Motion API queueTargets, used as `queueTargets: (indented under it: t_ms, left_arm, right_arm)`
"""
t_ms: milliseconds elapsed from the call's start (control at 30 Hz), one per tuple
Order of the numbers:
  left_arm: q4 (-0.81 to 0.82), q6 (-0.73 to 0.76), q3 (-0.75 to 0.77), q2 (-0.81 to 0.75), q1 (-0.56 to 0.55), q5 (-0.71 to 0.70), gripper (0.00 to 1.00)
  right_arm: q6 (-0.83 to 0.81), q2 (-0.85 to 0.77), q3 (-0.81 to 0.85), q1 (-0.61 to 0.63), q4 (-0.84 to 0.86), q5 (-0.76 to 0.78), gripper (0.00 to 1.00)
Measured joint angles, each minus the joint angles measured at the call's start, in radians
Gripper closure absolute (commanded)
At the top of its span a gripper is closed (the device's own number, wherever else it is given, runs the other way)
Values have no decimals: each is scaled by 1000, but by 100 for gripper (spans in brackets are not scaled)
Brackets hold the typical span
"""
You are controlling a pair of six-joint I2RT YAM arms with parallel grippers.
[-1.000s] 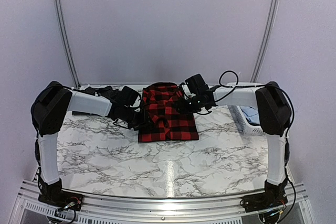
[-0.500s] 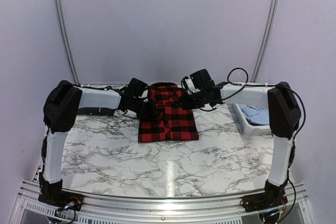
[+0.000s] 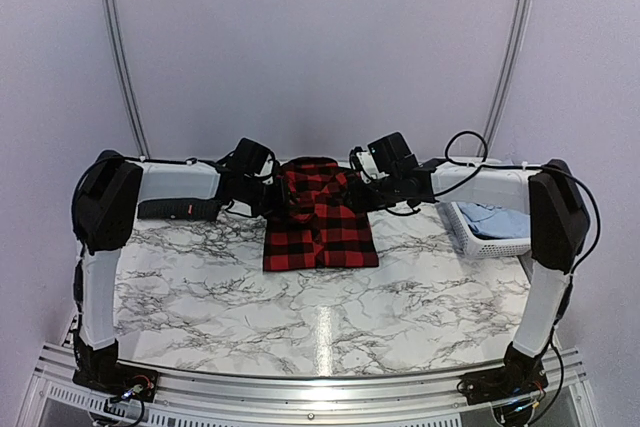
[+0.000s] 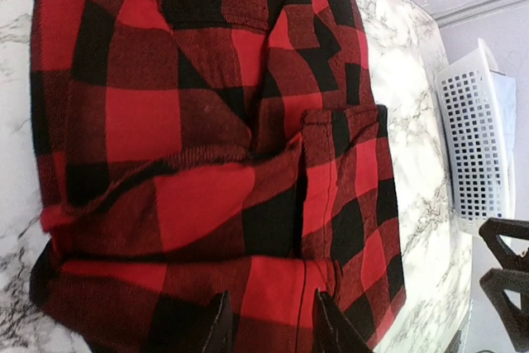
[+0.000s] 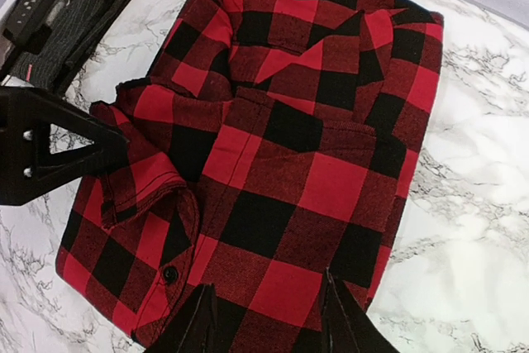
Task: Fold and stack the long sleeve shirts
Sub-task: Smooth out the 2/3-rectangle-folded shirt at the center of the board.
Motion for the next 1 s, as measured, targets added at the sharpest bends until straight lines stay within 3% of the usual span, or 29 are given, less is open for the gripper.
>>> queueTargets:
  t_ms: [133,300,533,700,1000]
  left_arm:
    - [-15,16,-128,-122,0,-29,66]
    - [-11,22,-280,-275,-4,-64,78]
    - [-10,16,-336,-251,-28,-81,85]
    - [-11,23,-256,-134,-41,-81,86]
    - [-17,37,137,146,5,-77,81]
  right_arm:
    - [-4,-3,-22,3,0,0,61]
    - [-12,-8,-42,3,0,1,61]
    - [-15,-30,-66,6,0,11,61]
    - [-14,-56,-97,6,-3,19,61]
    - [2,-169,-181,6,-15,45,61]
